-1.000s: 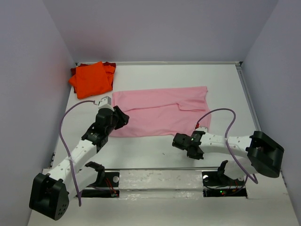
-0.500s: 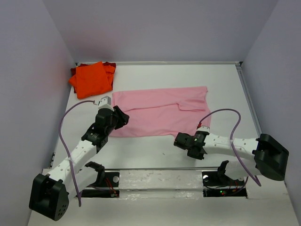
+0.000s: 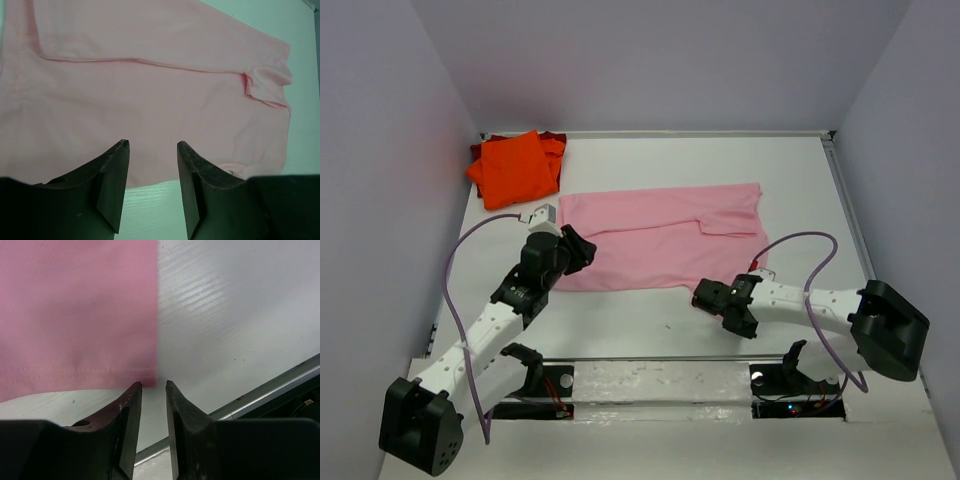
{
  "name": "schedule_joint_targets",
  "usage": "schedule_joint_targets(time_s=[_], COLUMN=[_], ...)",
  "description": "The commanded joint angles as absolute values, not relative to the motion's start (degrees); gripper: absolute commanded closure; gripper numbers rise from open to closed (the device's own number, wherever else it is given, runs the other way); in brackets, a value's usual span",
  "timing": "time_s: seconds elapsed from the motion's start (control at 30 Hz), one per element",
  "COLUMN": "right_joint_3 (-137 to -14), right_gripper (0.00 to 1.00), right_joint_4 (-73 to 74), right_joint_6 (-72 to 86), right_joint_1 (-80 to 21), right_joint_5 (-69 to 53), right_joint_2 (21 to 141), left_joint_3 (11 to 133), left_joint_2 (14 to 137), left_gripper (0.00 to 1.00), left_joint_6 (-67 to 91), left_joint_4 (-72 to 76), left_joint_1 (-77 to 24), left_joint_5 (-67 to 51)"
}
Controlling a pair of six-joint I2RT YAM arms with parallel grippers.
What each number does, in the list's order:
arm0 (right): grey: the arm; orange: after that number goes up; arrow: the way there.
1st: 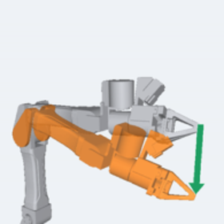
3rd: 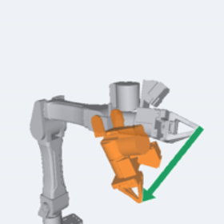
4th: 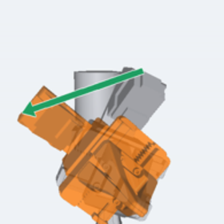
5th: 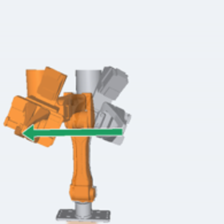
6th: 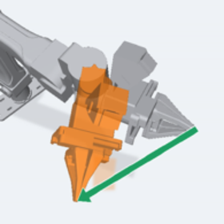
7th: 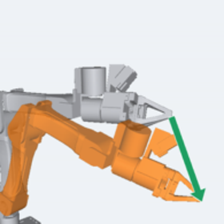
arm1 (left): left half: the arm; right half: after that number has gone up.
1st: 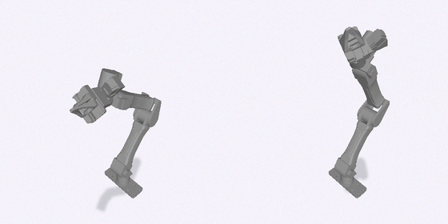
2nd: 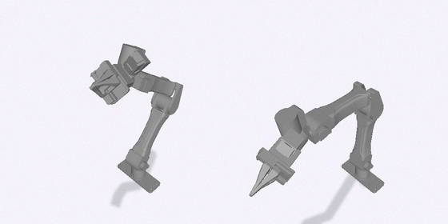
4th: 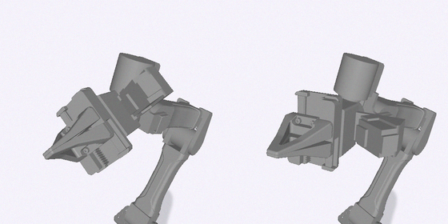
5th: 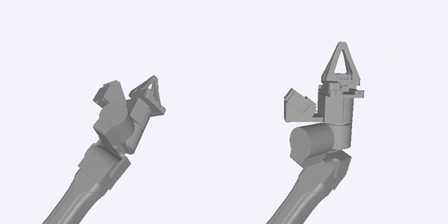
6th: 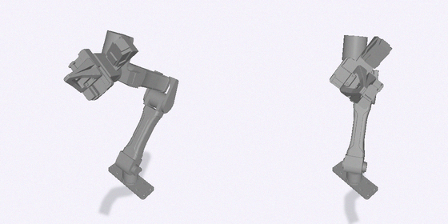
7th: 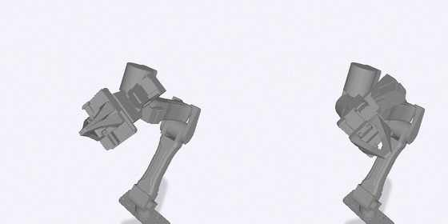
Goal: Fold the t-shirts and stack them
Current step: Fold the tshirt
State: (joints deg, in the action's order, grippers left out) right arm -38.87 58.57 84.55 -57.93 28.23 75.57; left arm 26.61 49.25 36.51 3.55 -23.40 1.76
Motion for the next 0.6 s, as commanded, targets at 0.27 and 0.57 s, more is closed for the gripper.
schedule_joint_targets(time_s=[0.27, 0.57], right_joint_3=[-39.73, -37.18], right_gripper=[0.75, 1.00], right_joint_4=[57.57, 53.63], right_joint_6=[85.43, 83.77], right_joint_1=[-57.30, -57.30], right_joint_5=[27.42, 25.67], right_joint_2=[79.72, 76.39], left_joint_3=[25.58, 25.31], left_joint_2=[46.58, 46.23], left_gripper=[0.48, 0.48], left_joint_6=[36.47, 36.56], left_joint_4=[5.19, 5.19], left_joint_1=[-24.43, -24.52], left_joint_5=[1.85, 1.93])
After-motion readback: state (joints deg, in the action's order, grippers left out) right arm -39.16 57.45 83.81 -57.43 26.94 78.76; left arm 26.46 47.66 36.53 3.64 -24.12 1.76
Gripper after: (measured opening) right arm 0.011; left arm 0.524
